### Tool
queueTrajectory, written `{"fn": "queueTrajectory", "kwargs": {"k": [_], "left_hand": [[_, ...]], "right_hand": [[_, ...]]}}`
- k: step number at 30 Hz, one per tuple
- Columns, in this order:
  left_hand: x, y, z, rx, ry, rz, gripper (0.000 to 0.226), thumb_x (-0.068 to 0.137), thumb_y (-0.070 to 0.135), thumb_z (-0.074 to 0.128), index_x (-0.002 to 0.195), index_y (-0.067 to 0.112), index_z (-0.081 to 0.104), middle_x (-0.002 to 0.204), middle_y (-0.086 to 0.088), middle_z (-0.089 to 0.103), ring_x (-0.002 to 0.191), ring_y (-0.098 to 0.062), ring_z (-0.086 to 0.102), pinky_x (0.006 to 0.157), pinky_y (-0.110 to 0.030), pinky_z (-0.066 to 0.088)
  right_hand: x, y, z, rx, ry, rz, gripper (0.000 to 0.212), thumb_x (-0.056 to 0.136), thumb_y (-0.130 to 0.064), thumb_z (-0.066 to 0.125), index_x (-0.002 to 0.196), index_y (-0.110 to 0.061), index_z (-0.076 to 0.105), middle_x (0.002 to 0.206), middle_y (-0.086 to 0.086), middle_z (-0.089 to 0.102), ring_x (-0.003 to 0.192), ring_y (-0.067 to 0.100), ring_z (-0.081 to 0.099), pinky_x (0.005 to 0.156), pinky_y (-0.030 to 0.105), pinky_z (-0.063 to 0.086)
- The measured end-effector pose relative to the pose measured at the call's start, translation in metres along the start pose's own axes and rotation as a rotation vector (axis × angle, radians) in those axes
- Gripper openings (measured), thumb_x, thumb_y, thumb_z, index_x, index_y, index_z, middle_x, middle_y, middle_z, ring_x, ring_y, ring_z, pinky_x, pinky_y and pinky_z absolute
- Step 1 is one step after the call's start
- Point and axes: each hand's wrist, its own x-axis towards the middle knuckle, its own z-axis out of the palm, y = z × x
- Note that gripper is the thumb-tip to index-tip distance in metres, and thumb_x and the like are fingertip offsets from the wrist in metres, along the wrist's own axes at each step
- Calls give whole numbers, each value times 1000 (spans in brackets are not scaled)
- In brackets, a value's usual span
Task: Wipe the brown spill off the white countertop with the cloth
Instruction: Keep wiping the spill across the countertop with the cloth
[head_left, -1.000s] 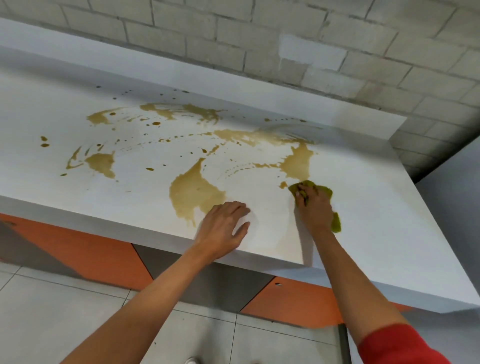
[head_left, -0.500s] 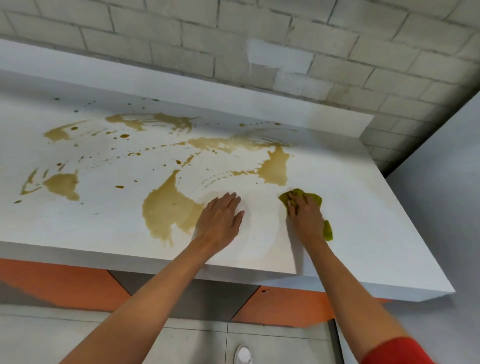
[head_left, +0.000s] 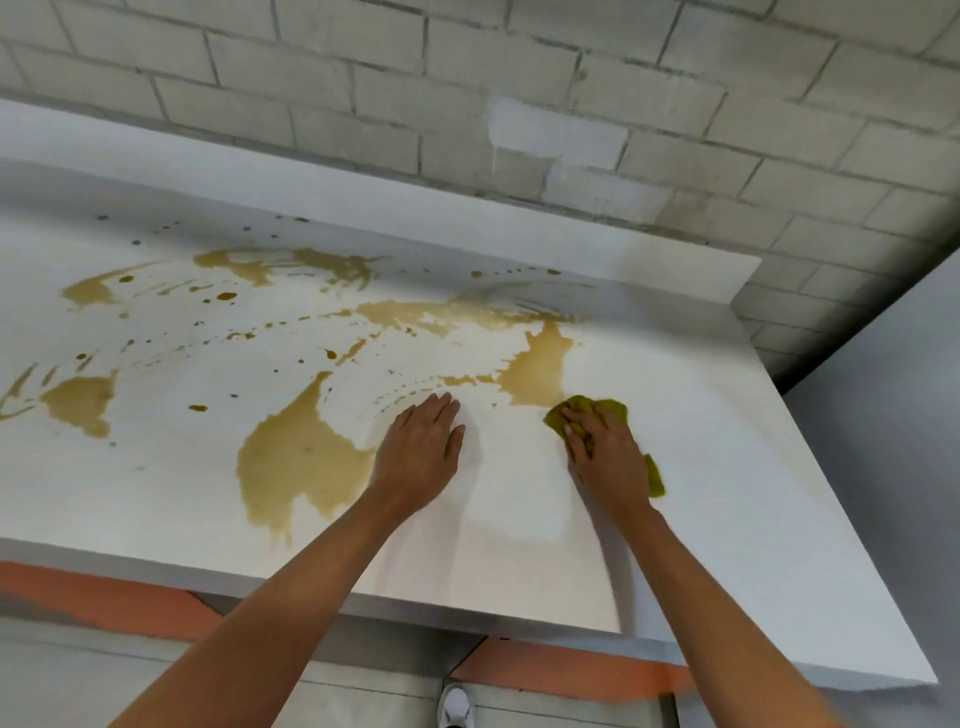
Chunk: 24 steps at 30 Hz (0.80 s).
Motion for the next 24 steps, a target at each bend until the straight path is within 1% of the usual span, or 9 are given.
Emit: {"fn": "queueTrajectory", "kwargs": {"k": [4,7,9,11,13,15,18,21,24], "left_hand": [[3,4,1,-9,35,-17,43,98,28,35,137,13,43,146,-5,42,135,-19,38,109,-32,30],[5,7,-1,-19,98,-26,36,96,24,43,127,11,55,135,-6,55,121,-24,53,98,-37,41],[8,7,-3,-25,143,-11,30,93,21,48,119,12,61,125,-5,62,108,-26,61,86,-38,47],[9,5,-6,-31,165,-9,27,93,21,48,115,14,63,117,-2,66,101,-25,62,79,-37,48],[10,4,-7,-48,166,-14,27,94,22,47,115,15,63,114,1,66,100,-23,62,78,-36,48],[9,4,-7,-56,168,-16,27,94,23,46,114,15,63,112,1,66,99,-23,62,78,-37,49],[10,5,-7,-58,165,-10,26,93,22,47,113,15,63,111,0,67,97,-23,62,75,-37,50],[11,5,-7,-48,174,-19,25,92,22,49,111,16,64,108,1,67,94,-23,63,73,-36,49],[11,4,-7,-45,170,-23,25,91,24,49,110,17,64,108,2,67,94,-22,63,72,-36,49]], "right_hand": [[40,-25,17,-9,-22,31,33,96,-26,46,127,-19,56,132,12,50,119,30,47,88,39,45],[41,-46,28,18,-80,-130,33,96,-28,47,127,-23,56,134,9,51,119,28,49,89,36,44],[30,-38,24,60,-118,-271,31,95,-30,50,124,-26,59,133,7,52,118,24,51,88,29,41],[25,-15,15,82,-125,-313,29,94,-31,52,121,-28,61,134,5,53,120,20,51,91,26,40],[33,7,7,75,-93,-245,29,93,-29,53,121,-26,62,134,6,53,121,21,50,96,28,40],[54,15,9,60,-60,-164,29,94,-24,53,121,-21,62,131,10,54,118,26,52,95,28,38],[80,-9,22,29,-69,-100,32,96,-25,48,125,-20,58,133,12,51,117,28,49,92,36,41],[77,-43,36,41,-100,-172,33,96,-28,47,127,-22,56,135,10,49,119,27,48,89,39,44],[52,-43,35,84,-147,-327,31,94,-32,51,123,-27,59,138,5,50,120,24,50,89,37,48]]}}
